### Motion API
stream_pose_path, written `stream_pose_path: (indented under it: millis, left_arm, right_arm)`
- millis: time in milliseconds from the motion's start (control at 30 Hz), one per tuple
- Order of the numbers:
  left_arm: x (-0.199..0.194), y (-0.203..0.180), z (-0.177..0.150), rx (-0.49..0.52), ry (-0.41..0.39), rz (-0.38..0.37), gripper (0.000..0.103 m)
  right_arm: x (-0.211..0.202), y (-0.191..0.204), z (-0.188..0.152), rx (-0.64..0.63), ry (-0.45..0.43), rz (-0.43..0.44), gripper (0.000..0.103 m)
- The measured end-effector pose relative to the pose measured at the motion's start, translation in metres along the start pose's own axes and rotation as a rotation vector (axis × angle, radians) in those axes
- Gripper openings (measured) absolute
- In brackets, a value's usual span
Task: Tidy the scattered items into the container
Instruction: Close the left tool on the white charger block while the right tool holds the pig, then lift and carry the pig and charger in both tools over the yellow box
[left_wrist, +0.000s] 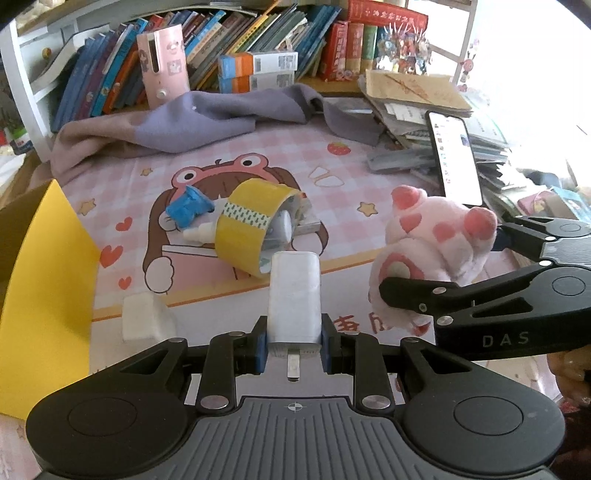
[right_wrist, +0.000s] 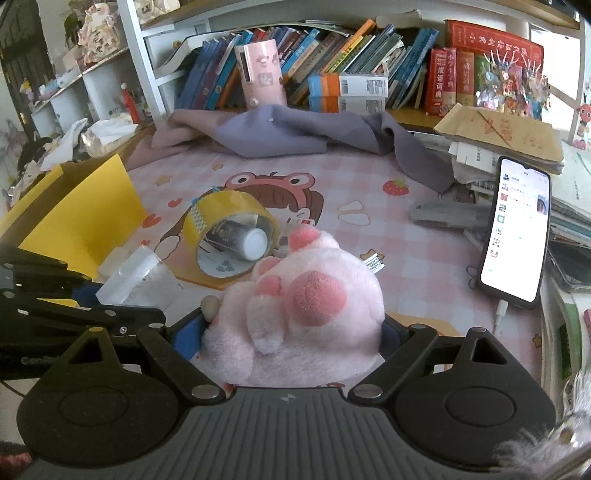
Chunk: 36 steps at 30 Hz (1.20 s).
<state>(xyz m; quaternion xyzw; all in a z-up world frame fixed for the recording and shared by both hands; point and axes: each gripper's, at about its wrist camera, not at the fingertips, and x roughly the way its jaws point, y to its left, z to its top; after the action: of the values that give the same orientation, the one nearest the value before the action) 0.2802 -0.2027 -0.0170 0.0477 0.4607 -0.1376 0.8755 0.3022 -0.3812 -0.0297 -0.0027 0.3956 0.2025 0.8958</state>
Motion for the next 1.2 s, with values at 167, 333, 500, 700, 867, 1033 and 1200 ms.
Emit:
stream_pose_path:
  millis: [167,333,500,700,867,1033,1200]
  left_arm:
    - [-0.012,-0.003,0.002,0.021,-0.011,-0.017,0.025]
    - [-0.012,-0.003,0.0,0.012,-0.006,-0.024,0.025]
    - [-0.012,-0.001,-0.007,-0.017,0.007,-0.034,0.025]
    - [-0.015,-0.002,-0.013,-0.027,0.01,-0.047,0.025]
    - [-0.019,0.001,-0.017,-0.038,0.003,-0.053,0.025]
    - [-0.025,0.008,-0.019,-0.066,-0.012,-0.077,0.025]
    - [-0.038,0.015,-0.02,-0.088,-0.056,-0.115,0.025]
  right_arm:
    - [0.0,-0.006,-0.002,0.039,0.032,0.006,0.089]
    - [-0.003,-0.003,-0.003,0.03,0.029,0.012,0.09]
    - [-0.005,0.004,-0.004,0.003,0.029,0.025,0.09]
    - [-0.008,0.005,-0.007,0.01,0.037,0.021,0.09]
    - [-0.013,0.007,-0.012,0.027,0.032,0.006,0.09]
    - [-0.019,0.011,-0.015,0.023,0.021,-0.012,0.09]
    - [-0.031,0.022,-0.014,0.002,0.001,-0.032,0.09]
